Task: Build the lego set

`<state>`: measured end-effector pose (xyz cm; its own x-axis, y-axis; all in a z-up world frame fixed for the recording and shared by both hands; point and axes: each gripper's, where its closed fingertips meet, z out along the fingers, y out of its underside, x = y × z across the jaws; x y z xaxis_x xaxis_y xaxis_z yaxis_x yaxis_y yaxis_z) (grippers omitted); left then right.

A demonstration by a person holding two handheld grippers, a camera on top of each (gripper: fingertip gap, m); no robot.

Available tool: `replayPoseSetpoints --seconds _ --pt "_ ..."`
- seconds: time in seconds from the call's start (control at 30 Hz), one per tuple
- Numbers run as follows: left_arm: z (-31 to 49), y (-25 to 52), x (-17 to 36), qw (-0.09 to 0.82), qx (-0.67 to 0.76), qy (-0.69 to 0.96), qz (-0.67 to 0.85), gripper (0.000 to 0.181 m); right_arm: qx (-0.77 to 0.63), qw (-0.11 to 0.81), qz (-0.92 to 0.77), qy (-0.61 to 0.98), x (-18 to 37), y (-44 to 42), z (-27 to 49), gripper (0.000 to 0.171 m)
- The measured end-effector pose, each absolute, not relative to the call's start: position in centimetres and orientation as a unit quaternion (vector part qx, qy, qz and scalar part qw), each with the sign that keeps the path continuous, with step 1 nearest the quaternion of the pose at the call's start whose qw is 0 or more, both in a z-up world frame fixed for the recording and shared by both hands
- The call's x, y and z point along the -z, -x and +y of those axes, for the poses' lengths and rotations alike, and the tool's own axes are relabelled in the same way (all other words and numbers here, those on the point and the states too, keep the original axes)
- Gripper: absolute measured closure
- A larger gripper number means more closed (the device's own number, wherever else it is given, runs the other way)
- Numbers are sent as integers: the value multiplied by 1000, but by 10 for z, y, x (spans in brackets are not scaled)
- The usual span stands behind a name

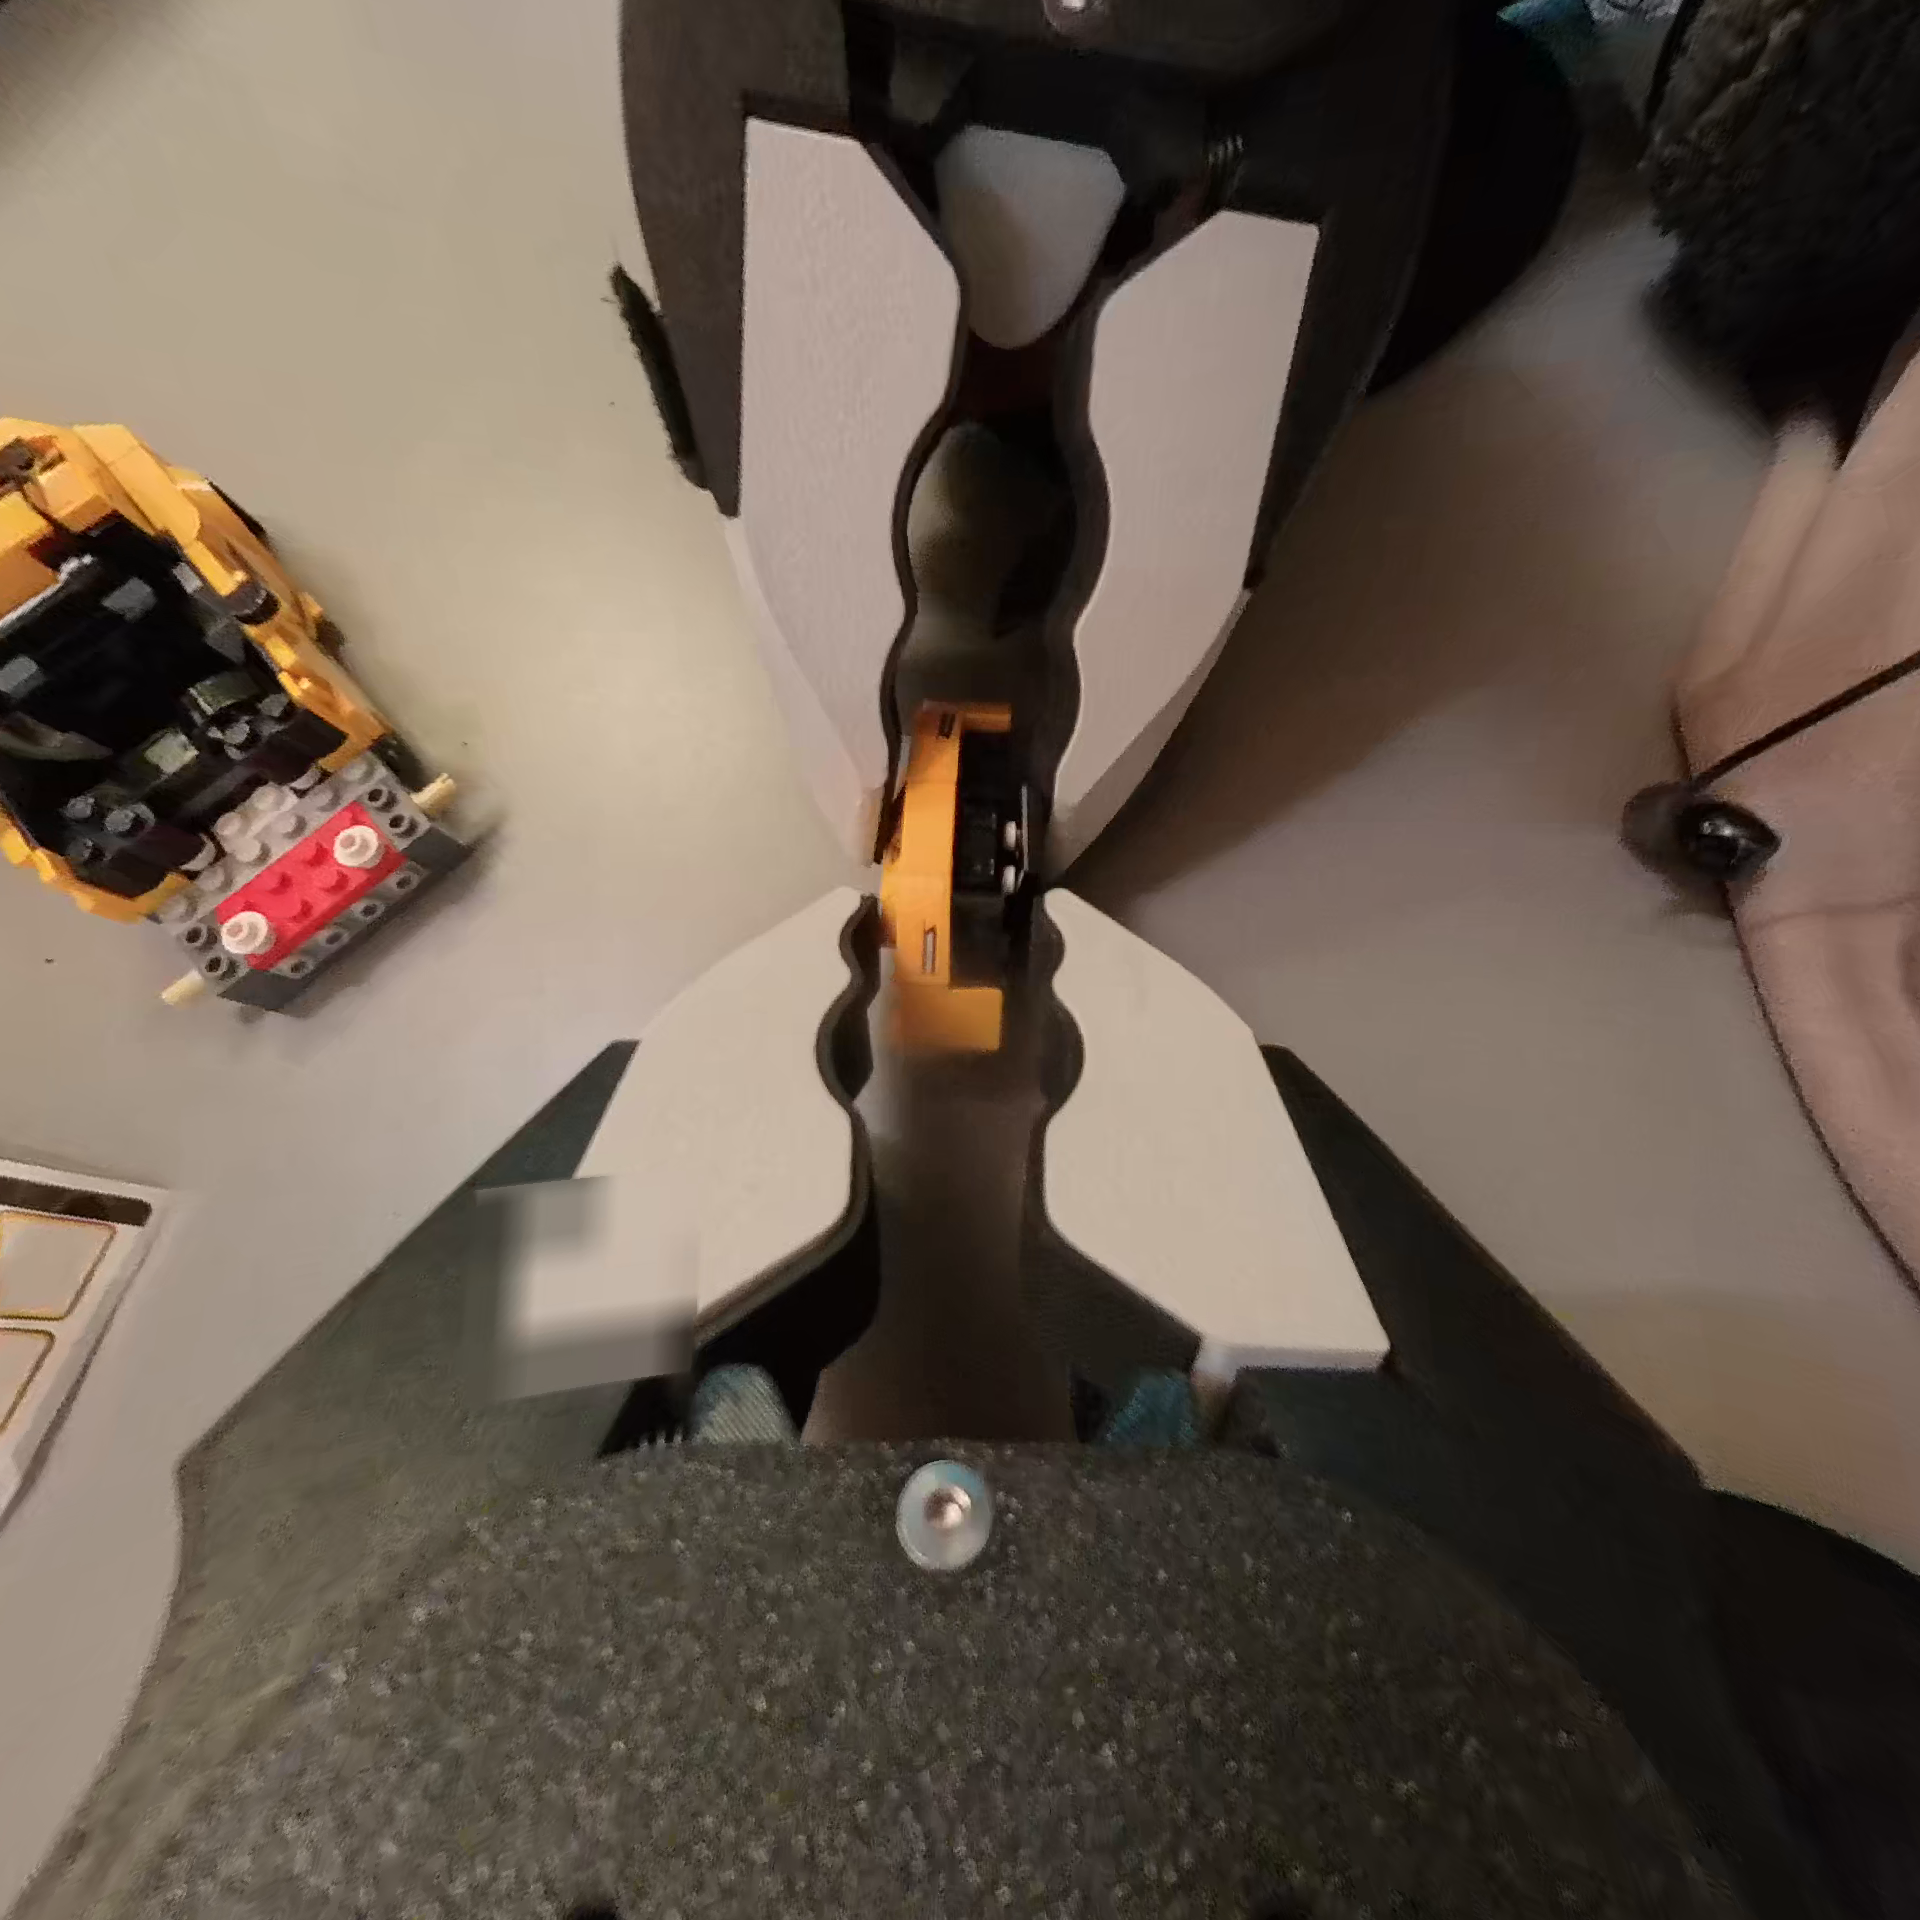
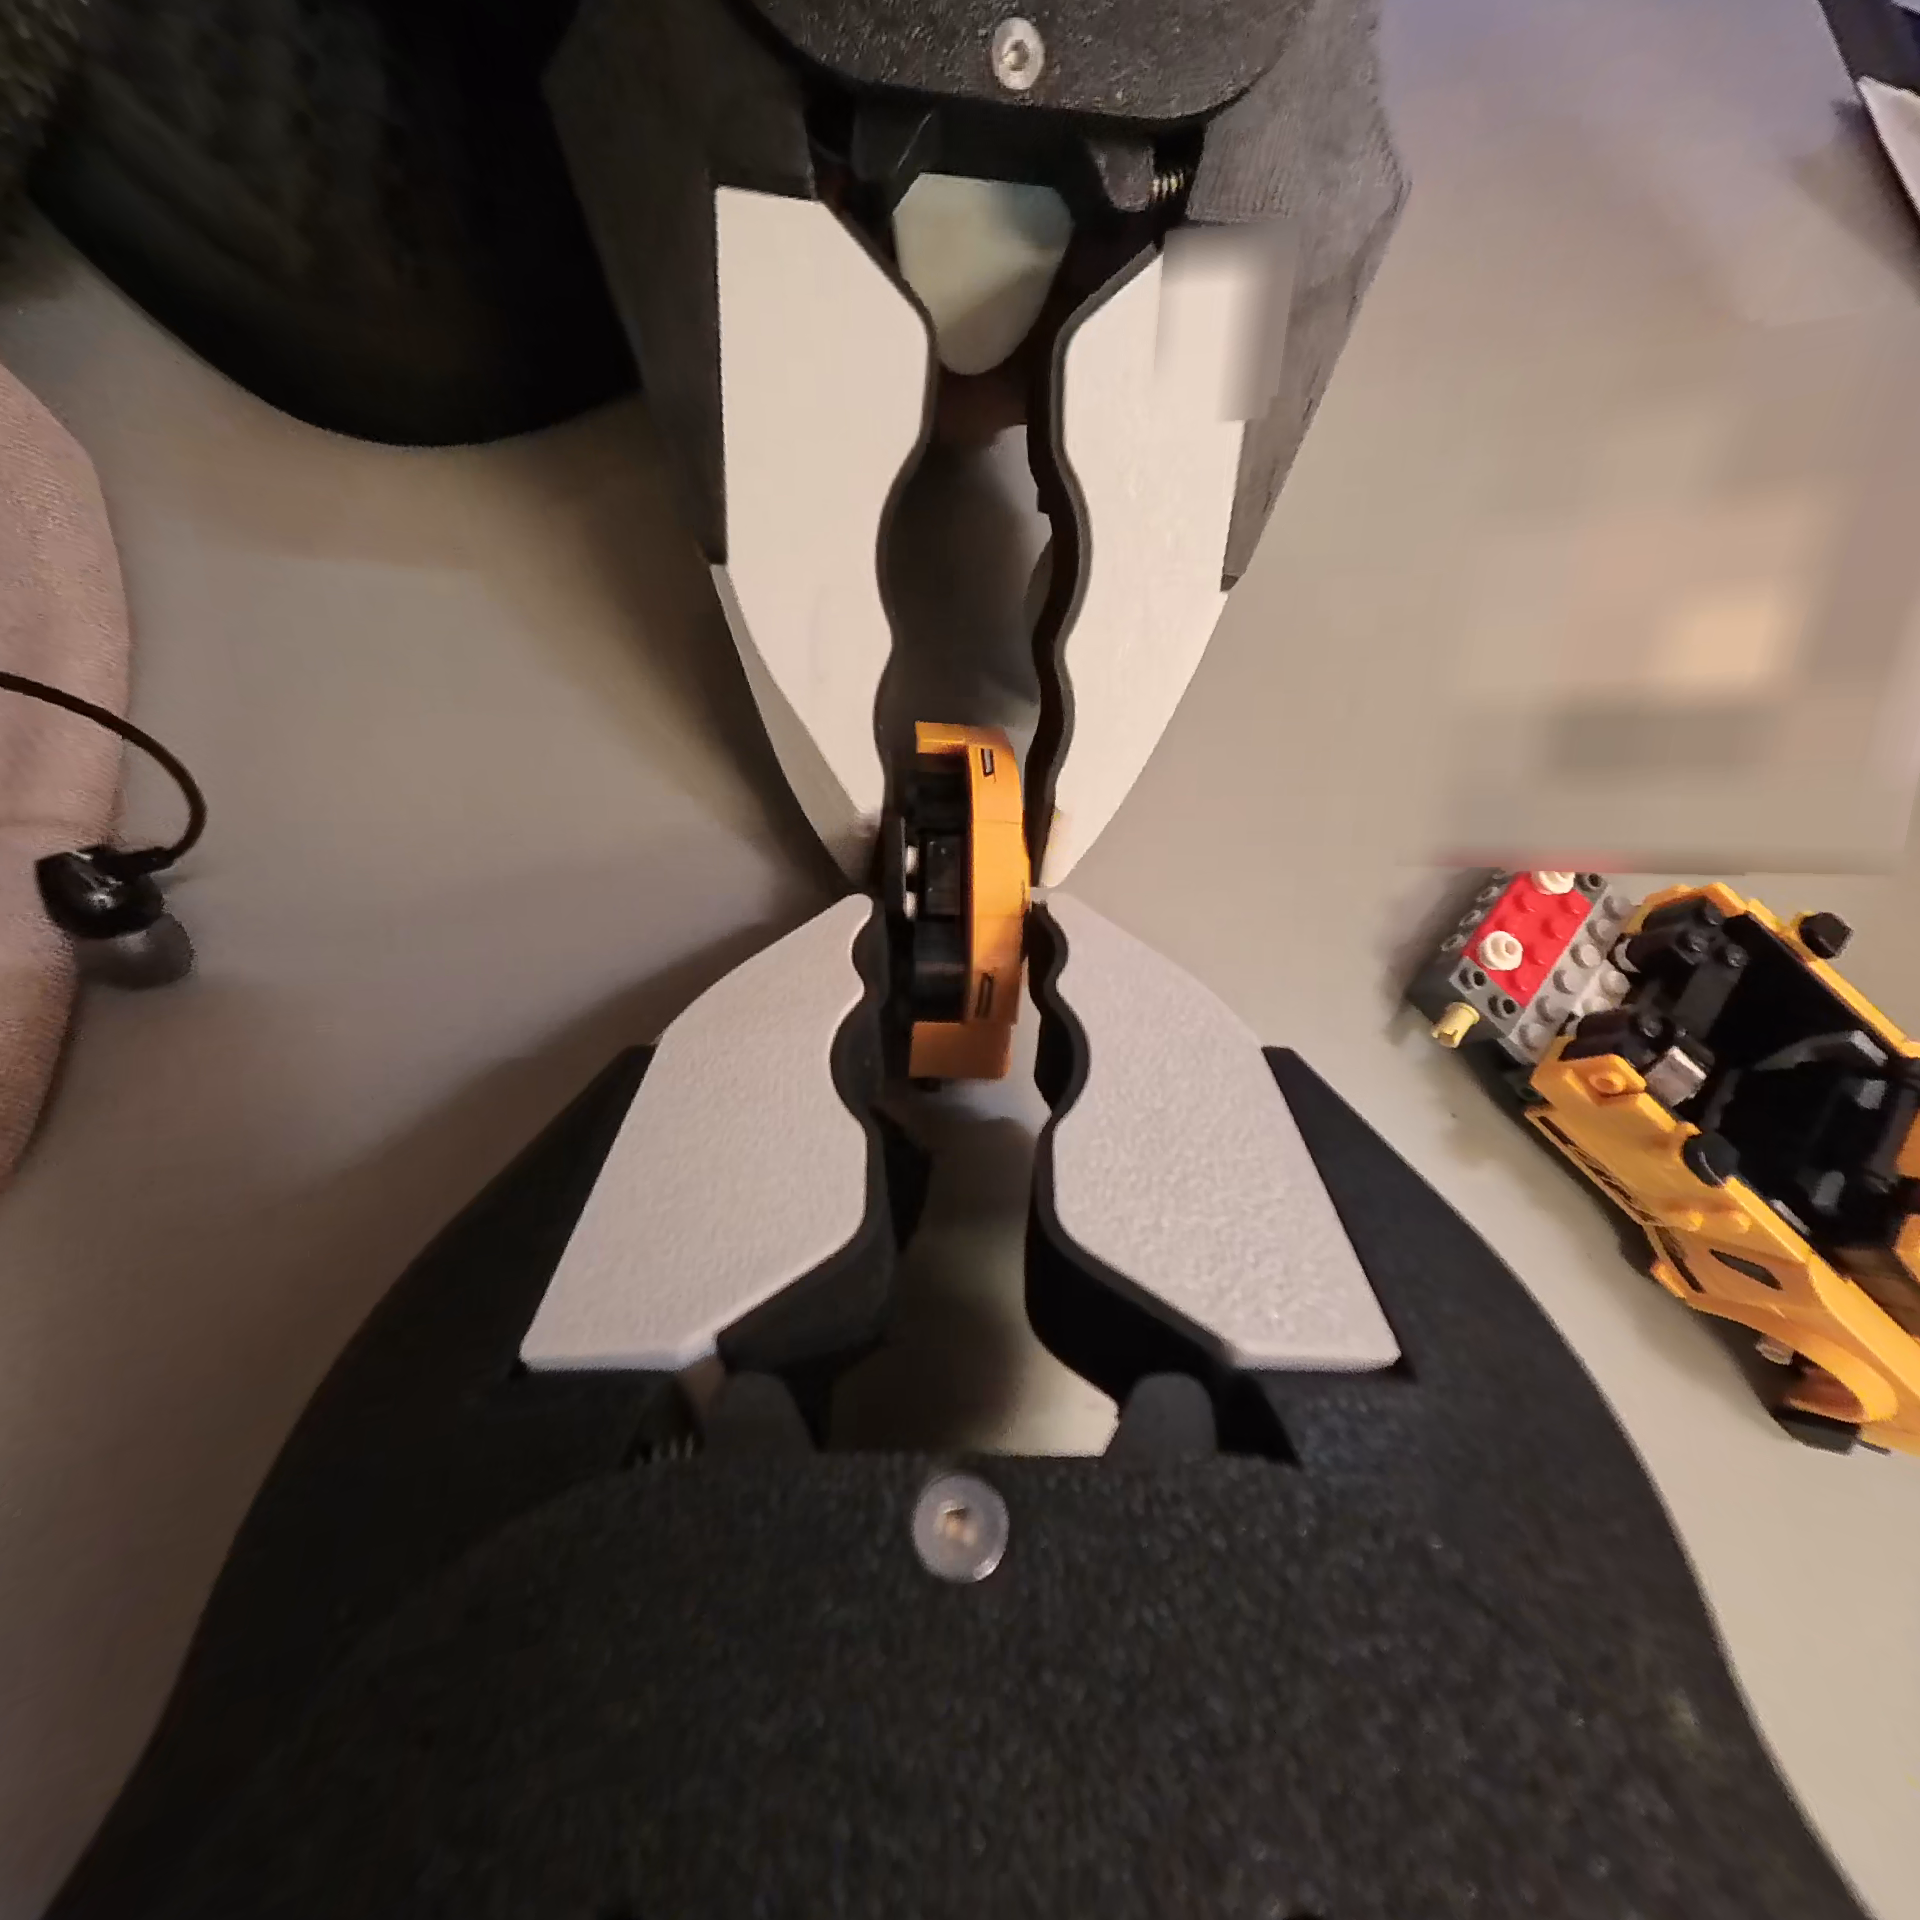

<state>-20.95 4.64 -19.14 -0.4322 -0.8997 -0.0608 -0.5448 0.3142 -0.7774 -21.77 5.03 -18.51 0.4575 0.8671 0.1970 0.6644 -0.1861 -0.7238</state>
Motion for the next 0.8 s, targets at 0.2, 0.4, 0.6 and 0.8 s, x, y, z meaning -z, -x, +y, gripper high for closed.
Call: replayPoseSetpoints --seconds 0.2,0.4,0.6,0.8 --pt "46 209 190 259 346 465 773 156 -109 397 -517 751 185 218 51 145" --pt "45 210 187 289 335 433 785 156 -97 403 -527 742 186 219 51 145" --pt "46 210 184 301 339 422 785 156 -95 413 -528 736 185 219 53 145" --pt "47 207 164 289 416 443 740 154 -199 422 -460 756 170 222 55 146"
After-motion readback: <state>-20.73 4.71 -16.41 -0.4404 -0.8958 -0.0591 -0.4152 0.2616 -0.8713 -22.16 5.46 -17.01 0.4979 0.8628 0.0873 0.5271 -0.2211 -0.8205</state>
